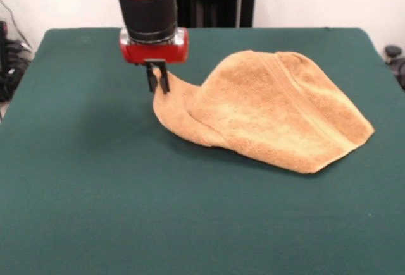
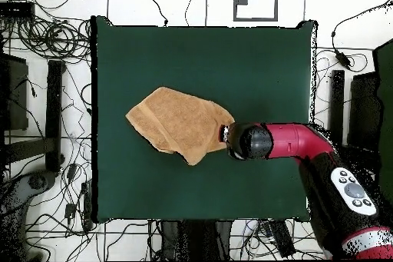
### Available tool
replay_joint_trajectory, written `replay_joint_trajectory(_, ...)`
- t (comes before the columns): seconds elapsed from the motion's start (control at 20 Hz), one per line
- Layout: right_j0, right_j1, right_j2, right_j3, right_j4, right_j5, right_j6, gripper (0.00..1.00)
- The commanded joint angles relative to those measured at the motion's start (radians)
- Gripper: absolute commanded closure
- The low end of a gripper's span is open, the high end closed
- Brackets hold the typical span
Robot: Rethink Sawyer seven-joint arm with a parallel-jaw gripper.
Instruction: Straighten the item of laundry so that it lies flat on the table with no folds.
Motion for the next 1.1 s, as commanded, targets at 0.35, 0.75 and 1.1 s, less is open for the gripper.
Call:
replay_joint_trajectory(0.35, -0.040, -0.072, 0.164, 0.087, 0.092, 0.307, -0.254, 1.00)
replay_joint_trajectory(0.75, 0.039, -0.127, 0.159, 0.065, 0.155, 0.430, -0.150, 1.00)
replay_joint_trajectory(1.1, 0.075, -0.167, 0.156, 0.035, 0.201, 0.533, -0.146, 1.00)
